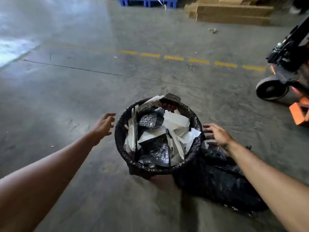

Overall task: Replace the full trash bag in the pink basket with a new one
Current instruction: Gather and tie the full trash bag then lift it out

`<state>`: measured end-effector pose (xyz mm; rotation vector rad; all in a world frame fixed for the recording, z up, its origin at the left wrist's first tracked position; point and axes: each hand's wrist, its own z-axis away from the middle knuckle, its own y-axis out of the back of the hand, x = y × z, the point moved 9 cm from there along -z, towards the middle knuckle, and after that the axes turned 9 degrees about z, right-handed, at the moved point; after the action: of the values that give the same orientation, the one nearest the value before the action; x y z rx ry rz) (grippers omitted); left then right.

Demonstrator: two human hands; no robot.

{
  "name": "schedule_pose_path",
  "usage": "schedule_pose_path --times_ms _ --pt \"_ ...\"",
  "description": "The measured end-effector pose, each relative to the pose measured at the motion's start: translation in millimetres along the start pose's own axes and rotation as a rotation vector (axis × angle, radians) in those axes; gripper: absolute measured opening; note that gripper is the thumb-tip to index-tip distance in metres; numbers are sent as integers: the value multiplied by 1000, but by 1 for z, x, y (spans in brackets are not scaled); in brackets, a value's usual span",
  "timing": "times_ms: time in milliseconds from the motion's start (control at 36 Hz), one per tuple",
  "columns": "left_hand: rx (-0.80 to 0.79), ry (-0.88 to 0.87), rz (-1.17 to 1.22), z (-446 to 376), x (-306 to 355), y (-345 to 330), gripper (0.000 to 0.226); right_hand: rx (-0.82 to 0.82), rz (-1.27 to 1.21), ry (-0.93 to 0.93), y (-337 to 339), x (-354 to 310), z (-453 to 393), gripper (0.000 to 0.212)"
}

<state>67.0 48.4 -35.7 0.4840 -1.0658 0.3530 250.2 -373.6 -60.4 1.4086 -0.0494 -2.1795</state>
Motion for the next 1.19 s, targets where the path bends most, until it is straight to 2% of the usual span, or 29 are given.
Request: schedule_pose_path --times_ms 111,194,306,361,417,472,583,667,778,889,944,1083,1167,1194 --pt "-117 194 99 -23 -32 -18 37 -243 -87 -107 -28 15 -17 38" --pt "-233 226 201 -32 -47 -35 42 -301 -107 -145 -36 22 -26 50" --pt "-275 225 347 -24 -42 -43 37 -352 -110 -165 -36 14 -25 31" --pt "-282 217 365 -26 -44 -34 50 -394 -107 -182 -33 7 -19 17" --pt "-280 209 358 -36 -48 -23 78 -421 -80 -181 -27 -1 -17 15" --pt "-267 214 370 -37 -47 -19 78 -404 -53 -168 -19 -5 -18 17" --pt "-358 220 440 -29 -34 -35 44 -363 -46 -111 -17 -10 -17 18" --pt "-379 211 454 -27 -20 -45 37 -227 -61 -36 -15 -11 -21 14" --pt "-219 198 343 -29 -12 -39 30 -83 -33 35 -11 -16 -18 9" --pt "58 -46 221 -37 12 -15 22 88 66 112 6 -32 -21 13" --pt "71 -84 241 -38 18 -13 18 98 99 127 9 -40 -22 15" --pt "34 3 232 -31 16 -19 25 52 102 49 6 -40 -20 18" --pt "14 -5 151 -30 18 -23 42 118 150 25 3 -34 -22 17" --pt "30 -26 122 -30 20 -24 43 139 146 27 1 -34 -22 24"
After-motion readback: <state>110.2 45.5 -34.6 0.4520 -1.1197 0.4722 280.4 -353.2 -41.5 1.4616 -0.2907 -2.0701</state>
